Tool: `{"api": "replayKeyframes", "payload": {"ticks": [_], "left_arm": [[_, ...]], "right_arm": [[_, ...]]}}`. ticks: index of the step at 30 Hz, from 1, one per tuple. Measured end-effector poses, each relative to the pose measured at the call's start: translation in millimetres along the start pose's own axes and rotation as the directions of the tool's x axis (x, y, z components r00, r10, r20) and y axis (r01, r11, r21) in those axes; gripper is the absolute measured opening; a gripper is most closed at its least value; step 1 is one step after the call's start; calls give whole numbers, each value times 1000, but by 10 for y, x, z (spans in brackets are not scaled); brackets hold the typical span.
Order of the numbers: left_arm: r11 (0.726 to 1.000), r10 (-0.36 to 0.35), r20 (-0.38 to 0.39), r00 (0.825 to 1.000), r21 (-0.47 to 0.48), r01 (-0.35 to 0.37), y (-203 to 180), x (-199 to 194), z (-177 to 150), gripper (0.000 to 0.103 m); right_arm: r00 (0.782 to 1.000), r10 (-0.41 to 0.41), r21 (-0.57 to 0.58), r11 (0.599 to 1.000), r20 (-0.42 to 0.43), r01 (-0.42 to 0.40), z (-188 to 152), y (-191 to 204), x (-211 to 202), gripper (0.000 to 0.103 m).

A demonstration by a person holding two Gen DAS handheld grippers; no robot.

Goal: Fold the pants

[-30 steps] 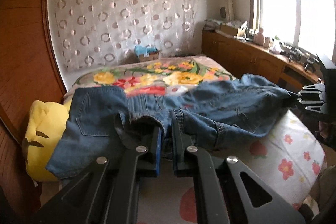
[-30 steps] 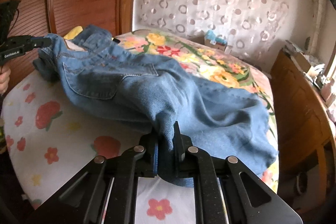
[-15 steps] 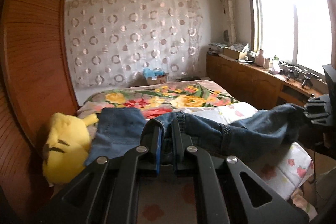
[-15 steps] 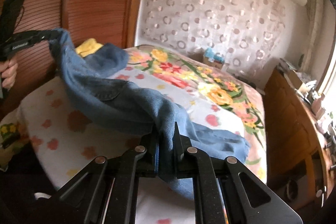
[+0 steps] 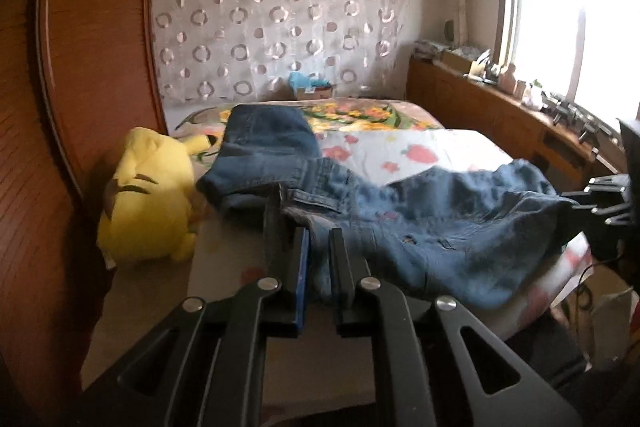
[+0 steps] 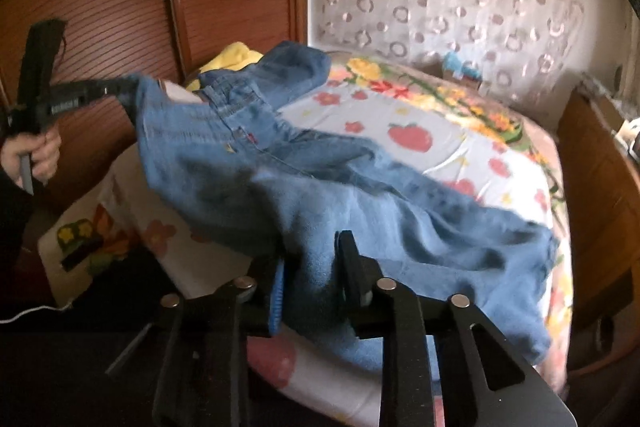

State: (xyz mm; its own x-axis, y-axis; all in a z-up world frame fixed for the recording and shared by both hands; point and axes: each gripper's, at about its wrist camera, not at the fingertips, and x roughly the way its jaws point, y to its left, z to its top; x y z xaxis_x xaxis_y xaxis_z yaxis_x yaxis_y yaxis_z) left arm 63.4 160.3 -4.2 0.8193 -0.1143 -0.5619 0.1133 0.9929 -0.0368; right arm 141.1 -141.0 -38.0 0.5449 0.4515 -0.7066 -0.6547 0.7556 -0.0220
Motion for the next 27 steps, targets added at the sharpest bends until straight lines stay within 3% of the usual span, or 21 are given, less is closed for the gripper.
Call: {"api": "replayKeyframes", "payload": {"ticks": [2,10,17,27], "left_arm": [[1000,-6,8,1000,1,6,-3,-83,-42,15],[999,-35,2,999,28,35,-129,-83,-32,31],[995,-93,-21,995,25,93,-416,140,-67,32],[987,-156,-67,985,30,159,-874,484,-144,32]], "right_arm": [[1000,7,2,1000,5,-7,-41,18,-34,39],[998,-25,77,997,54,21,-161,-120,-219,43],[993,-79,139,988,88,66,-256,-304,-333,54],[981,-170,188,971,97,150,-482,-472,-385,60]]}}
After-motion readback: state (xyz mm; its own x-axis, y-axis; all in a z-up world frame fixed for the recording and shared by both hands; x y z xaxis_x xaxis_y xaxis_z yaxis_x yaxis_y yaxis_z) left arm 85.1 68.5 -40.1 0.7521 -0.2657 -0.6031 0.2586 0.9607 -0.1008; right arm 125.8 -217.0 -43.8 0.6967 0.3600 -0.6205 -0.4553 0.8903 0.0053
